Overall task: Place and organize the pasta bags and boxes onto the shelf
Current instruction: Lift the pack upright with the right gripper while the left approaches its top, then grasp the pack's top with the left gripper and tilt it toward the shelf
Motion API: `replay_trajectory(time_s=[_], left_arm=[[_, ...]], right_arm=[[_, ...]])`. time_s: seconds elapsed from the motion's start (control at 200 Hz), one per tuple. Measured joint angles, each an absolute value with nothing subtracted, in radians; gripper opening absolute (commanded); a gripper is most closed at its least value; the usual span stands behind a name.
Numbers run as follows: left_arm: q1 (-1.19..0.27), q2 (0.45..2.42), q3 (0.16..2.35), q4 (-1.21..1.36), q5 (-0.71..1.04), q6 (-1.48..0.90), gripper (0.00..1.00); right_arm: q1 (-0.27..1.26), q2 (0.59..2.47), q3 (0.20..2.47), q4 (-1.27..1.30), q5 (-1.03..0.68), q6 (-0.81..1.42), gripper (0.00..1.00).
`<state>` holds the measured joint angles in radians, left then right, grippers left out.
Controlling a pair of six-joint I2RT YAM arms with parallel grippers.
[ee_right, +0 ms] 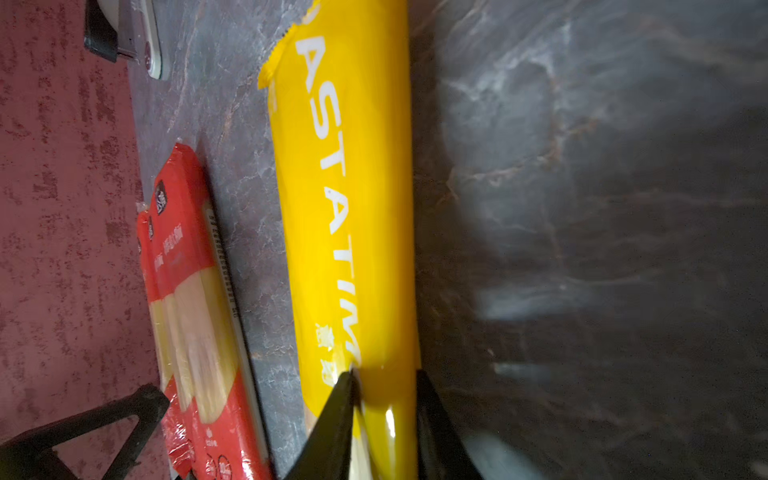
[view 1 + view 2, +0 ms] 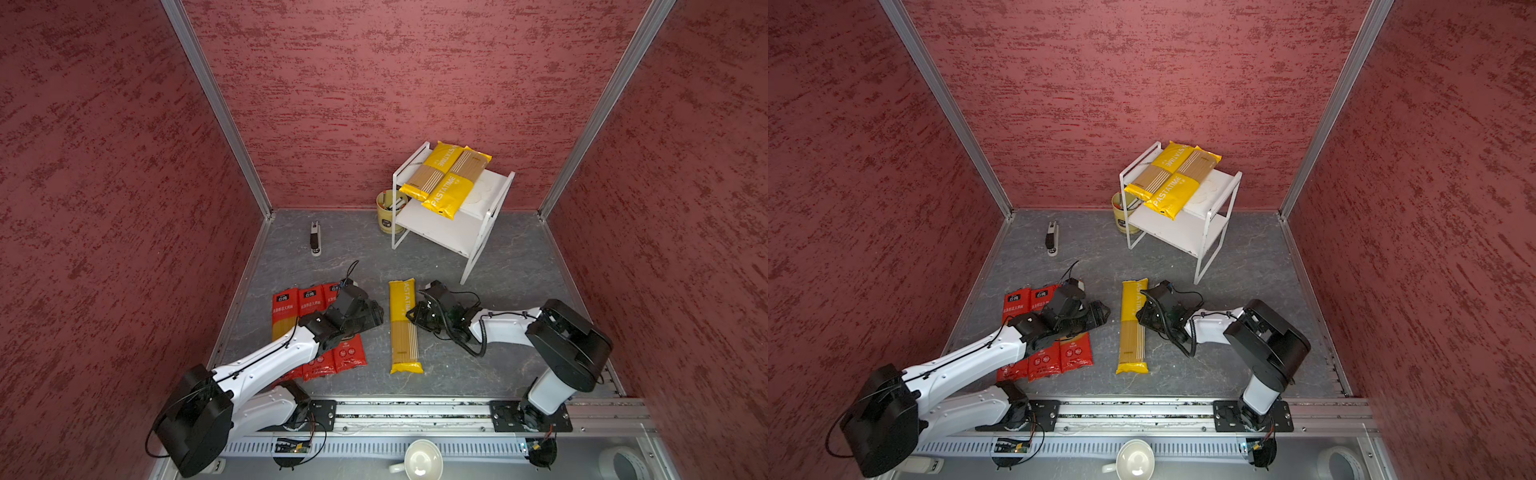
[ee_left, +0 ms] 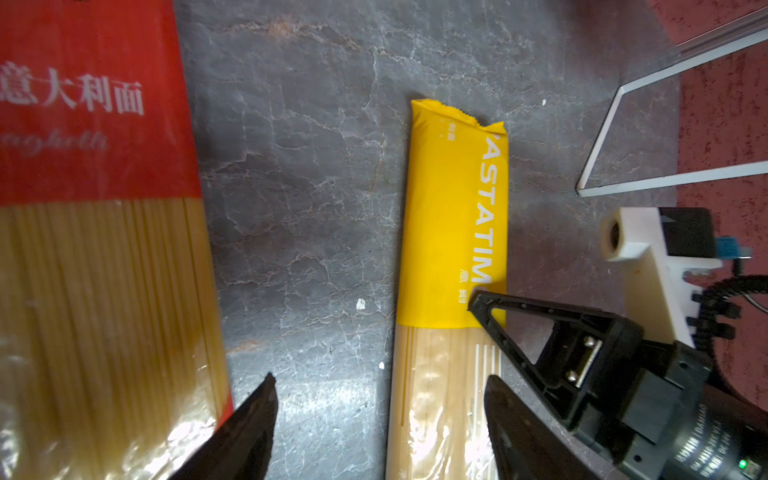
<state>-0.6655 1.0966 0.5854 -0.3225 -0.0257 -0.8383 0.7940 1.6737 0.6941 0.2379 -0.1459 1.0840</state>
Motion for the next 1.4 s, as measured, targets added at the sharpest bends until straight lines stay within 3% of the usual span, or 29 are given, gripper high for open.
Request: replay_trajectory(time_s=[0.366, 0.646, 0.872, 1.067, 1.403], left_arm=[[-0.412, 0.872, 0.687, -0.439, 0.081, -0.77, 0.78], [-0.261, 0.756, 0.829, -0.457, 0.229, -0.698, 0.81], [-0.191, 0.717, 0.828, -0.376, 0.371, -0.722, 0.89], [-0.228, 0.673, 0.749, -0.228, 0.41, -0.799, 0.95], [-0.599, 0.835, 0.659, 0.139, 0.228, -0.912, 0.96]], right_arm=[[0.847, 1.507, 0.724, 0.28, -0.142, 1.008, 0.05], [0.863, 1.342, 0.836, 0.414, -0.099, 0.781, 0.0], [0.858, 1.341, 0.991, 0.475, -0.024, 0.609, 0.0], [0.838, 1.344, 1.085, 0.544, 0.094, 0.559, 0.0], [0.791, 1.402, 1.15, 0.672, 0.219, 0.623, 0.0]])
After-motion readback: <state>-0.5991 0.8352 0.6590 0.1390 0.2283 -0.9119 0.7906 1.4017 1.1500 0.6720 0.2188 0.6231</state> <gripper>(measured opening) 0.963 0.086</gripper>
